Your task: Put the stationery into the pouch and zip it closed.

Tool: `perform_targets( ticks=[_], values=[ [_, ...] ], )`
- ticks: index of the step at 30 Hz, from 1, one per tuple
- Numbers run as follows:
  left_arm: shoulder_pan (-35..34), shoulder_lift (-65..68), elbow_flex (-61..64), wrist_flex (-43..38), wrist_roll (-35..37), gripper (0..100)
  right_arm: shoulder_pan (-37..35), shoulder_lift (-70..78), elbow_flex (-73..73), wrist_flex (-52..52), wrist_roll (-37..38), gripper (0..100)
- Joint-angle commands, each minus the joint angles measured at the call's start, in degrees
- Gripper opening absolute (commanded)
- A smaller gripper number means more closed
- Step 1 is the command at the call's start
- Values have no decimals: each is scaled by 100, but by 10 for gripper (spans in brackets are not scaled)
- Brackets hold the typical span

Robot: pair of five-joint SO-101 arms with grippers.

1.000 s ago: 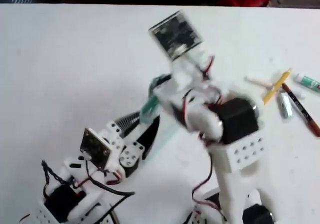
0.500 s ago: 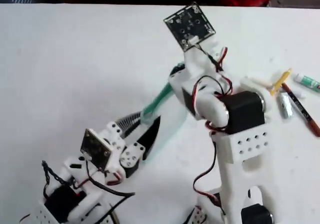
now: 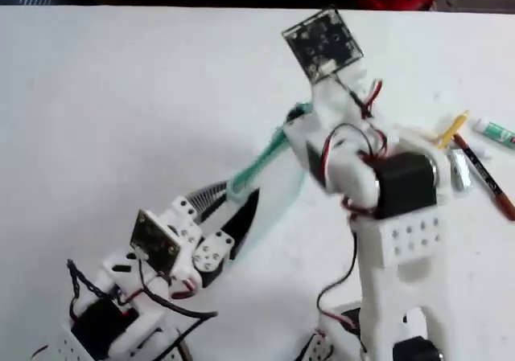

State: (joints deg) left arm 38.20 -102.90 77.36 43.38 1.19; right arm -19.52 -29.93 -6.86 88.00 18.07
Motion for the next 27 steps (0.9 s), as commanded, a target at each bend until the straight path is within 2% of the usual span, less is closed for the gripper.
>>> perform_targets(
  ticks=[1, 4, 7, 11, 19, 23, 27],
  values=[
    [286, -66, -18, 9, -79, 120, -163, -541, -519, 391, 62, 346],
    [84, -66, -18, 62, 79, 124, 391, -848, -949, 567, 114, 315],
    [-48, -66, -18, 79, 53, 124, 1437, -892, -1037, 558, 264, 278],
    [-48, -66, -9, 97, 62, 124, 2747, -708, -774, 523, 343, 276],
    [-48, -66, -44, 492, 44, 178, 4884, 857, -721, -92, 1662, 273],
    [-119, -66, -9, 475, 44, 180, 5481, 2026, -721, -541, 1890, 273],
    [-409, -57, 176, 255, 70, 177, 5534, 3231, -721, -734, 1855, 273]
  ],
)
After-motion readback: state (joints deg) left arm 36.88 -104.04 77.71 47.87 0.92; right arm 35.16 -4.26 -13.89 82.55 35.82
